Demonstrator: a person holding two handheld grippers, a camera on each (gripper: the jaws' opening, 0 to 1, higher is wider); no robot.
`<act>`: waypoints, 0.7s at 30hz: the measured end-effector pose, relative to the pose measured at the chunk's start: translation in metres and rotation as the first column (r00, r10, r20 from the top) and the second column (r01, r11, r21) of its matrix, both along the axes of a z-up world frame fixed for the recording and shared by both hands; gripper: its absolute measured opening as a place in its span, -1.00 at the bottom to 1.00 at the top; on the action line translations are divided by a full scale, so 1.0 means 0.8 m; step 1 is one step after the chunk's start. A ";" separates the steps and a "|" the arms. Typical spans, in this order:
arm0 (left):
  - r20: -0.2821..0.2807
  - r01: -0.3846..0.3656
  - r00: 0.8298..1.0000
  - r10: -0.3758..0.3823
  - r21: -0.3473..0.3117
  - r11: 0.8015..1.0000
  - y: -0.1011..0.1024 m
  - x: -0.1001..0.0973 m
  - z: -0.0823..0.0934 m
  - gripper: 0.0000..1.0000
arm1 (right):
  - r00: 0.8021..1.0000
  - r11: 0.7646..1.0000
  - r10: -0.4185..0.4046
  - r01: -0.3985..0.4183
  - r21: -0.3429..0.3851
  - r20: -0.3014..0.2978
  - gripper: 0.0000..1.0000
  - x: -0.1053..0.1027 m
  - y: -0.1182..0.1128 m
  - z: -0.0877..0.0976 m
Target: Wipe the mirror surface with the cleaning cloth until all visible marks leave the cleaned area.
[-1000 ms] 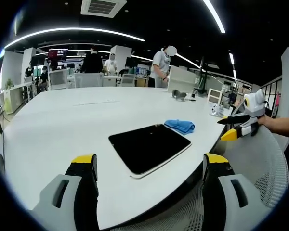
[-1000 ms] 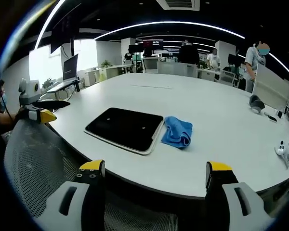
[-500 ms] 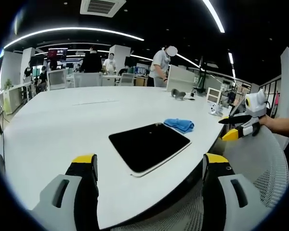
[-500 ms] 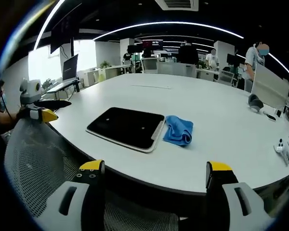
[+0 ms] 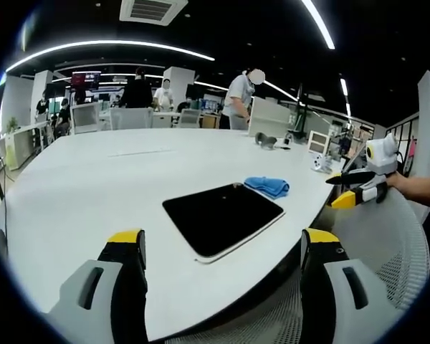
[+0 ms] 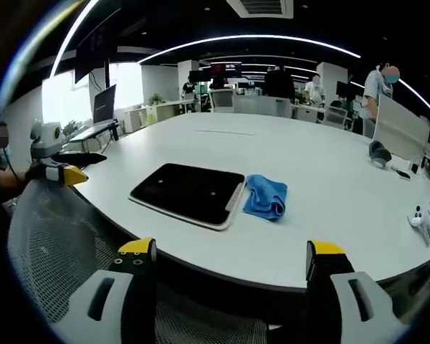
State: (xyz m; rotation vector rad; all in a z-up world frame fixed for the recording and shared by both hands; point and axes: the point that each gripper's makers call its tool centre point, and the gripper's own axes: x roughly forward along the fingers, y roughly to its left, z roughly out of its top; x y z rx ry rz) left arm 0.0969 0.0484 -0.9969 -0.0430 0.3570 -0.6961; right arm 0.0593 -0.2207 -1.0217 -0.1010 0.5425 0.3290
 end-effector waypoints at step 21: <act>0.010 0.001 1.000 -0.001 -0.010 1.000 0.000 0.000 0.003 0.74 | 1.000 1.000 0.010 -0.010 0.013 -0.004 0.67 -0.002 0.004 0.000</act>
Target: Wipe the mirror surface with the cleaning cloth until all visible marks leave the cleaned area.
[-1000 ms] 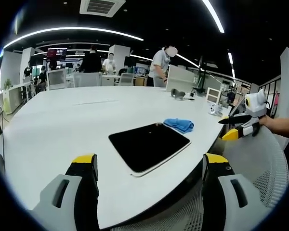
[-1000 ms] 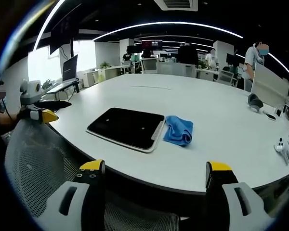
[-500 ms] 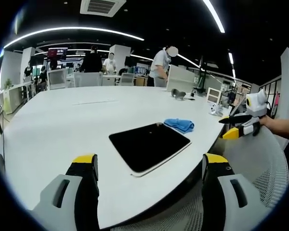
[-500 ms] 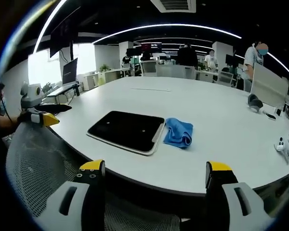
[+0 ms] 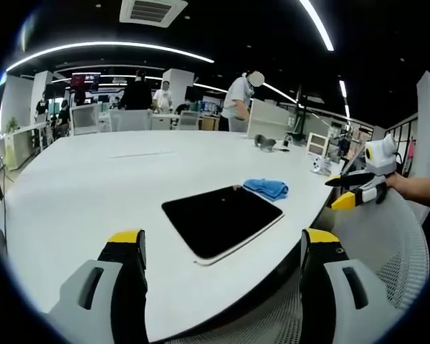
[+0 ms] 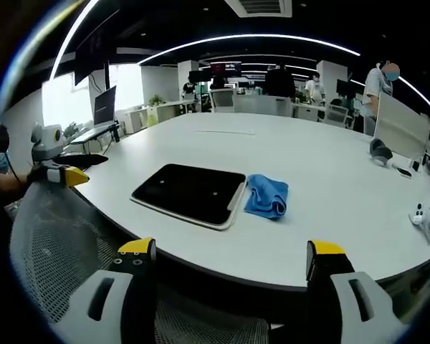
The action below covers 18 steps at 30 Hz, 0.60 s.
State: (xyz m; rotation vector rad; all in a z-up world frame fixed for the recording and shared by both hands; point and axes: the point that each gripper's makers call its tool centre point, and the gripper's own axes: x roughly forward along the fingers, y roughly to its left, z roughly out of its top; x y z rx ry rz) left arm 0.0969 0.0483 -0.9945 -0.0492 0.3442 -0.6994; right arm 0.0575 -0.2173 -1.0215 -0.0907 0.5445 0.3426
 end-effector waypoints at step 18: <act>-0.004 0.002 1.000 -0.002 0.005 1.000 0.000 0.000 -0.002 0.73 | 1.000 1.000 0.005 -0.005 0.008 -0.011 0.57 -0.002 0.000 0.000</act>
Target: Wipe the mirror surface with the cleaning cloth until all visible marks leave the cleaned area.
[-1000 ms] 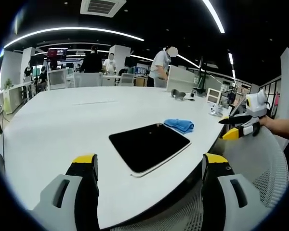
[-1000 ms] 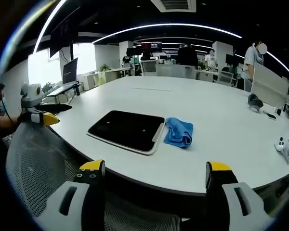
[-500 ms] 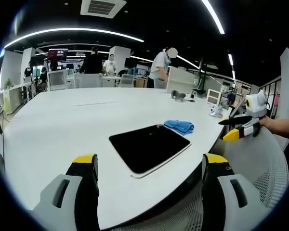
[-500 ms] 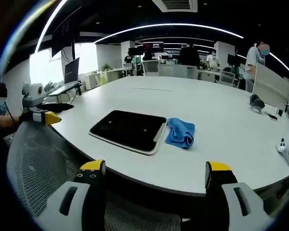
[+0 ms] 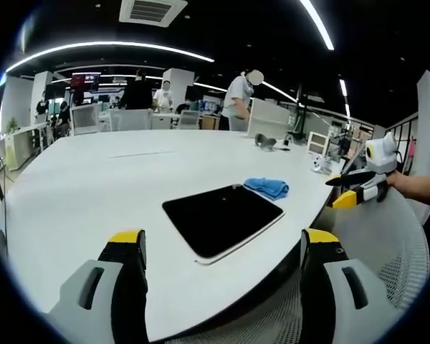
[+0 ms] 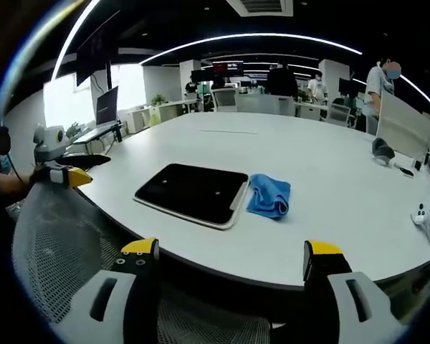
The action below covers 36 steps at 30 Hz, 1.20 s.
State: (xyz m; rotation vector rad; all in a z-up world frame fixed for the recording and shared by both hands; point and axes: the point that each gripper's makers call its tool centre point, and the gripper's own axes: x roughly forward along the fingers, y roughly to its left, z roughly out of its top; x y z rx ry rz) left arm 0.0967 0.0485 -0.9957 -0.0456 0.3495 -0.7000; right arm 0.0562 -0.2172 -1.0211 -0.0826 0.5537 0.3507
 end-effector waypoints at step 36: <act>0.006 0.002 1.000 -0.002 -0.001 1.000 -0.001 0.000 0.002 0.74 | 0.993 0.995 0.099 -0.099 -0.011 0.067 -0.01 0.114 -0.015 0.057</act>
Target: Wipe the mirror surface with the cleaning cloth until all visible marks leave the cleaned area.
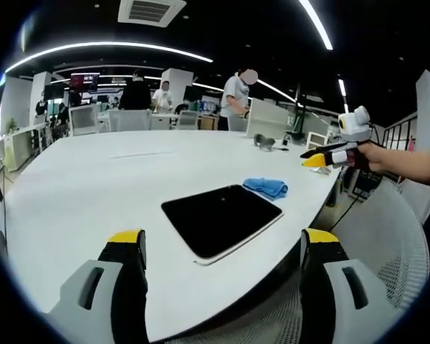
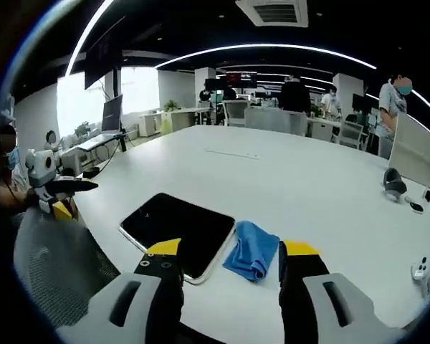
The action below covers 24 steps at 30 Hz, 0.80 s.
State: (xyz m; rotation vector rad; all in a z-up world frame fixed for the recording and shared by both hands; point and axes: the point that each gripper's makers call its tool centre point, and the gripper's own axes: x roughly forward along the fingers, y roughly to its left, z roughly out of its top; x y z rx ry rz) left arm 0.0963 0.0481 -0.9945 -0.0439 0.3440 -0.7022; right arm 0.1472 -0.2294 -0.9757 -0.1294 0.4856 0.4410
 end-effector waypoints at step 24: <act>-0.006 -0.011 1.000 0.011 0.001 1.000 0.002 0.001 -0.001 0.72 | 0.996 0.991 0.041 -0.051 -0.126 -0.079 -0.62 0.067 0.013 -0.077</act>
